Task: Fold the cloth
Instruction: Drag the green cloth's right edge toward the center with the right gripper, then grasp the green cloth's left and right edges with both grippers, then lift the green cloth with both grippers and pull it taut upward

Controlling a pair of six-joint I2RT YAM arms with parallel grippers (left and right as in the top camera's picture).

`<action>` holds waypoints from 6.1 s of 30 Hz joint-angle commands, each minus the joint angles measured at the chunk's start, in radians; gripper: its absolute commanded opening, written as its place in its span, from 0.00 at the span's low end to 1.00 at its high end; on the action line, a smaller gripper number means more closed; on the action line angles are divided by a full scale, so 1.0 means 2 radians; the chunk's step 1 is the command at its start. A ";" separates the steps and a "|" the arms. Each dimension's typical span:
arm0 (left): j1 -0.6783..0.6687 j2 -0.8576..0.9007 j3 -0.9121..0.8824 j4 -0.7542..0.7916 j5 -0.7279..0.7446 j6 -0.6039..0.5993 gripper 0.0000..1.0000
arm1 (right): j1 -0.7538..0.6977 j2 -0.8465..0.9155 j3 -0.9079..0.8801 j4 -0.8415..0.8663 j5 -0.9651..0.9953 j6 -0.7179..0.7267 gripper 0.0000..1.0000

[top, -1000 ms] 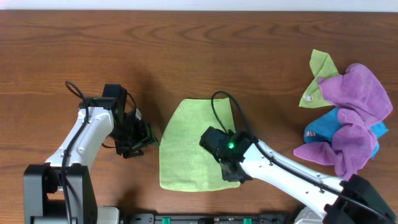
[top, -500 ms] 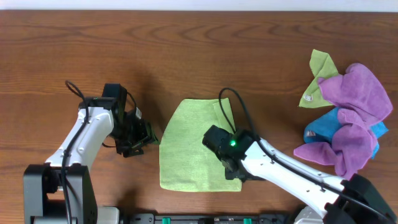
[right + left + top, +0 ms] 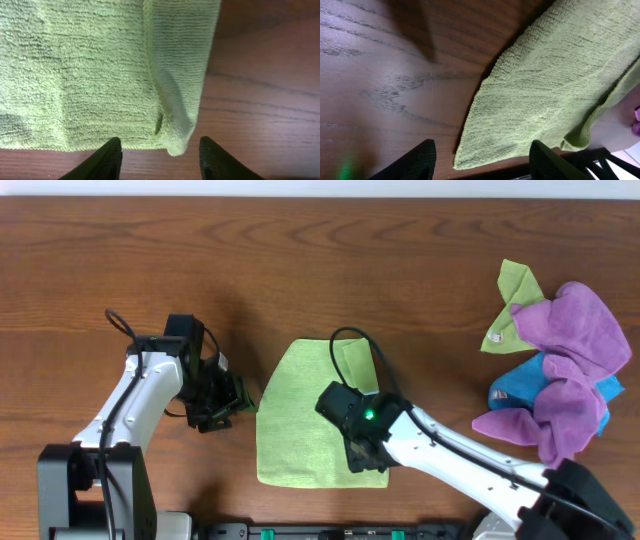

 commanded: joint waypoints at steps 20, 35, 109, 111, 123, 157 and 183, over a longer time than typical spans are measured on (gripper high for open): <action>0.002 -0.003 0.009 -0.003 0.009 0.009 0.61 | -0.047 0.033 0.005 -0.126 0.073 0.129 0.59; 0.002 -0.003 -0.002 -0.054 0.084 0.036 0.64 | -0.074 -0.010 0.004 -0.069 -0.041 0.057 0.73; -0.054 -0.003 -0.197 0.246 0.187 -0.081 0.06 | -0.117 -0.086 -0.138 0.047 -0.086 0.016 0.60; -0.054 -0.003 -0.197 0.246 0.191 -0.081 0.06 | -0.117 -0.086 -0.152 0.059 -0.093 0.020 0.56; -0.054 -0.005 -0.160 0.243 0.204 -0.081 0.06 | -0.118 -0.095 -0.138 0.113 -0.127 0.005 0.01; -0.026 0.115 0.262 0.461 0.052 -0.195 0.06 | -0.340 0.100 0.297 0.313 -0.051 -0.257 0.01; -0.045 0.115 0.097 0.014 0.097 0.060 0.06 | -0.315 0.099 0.174 -0.030 -0.106 -0.243 0.02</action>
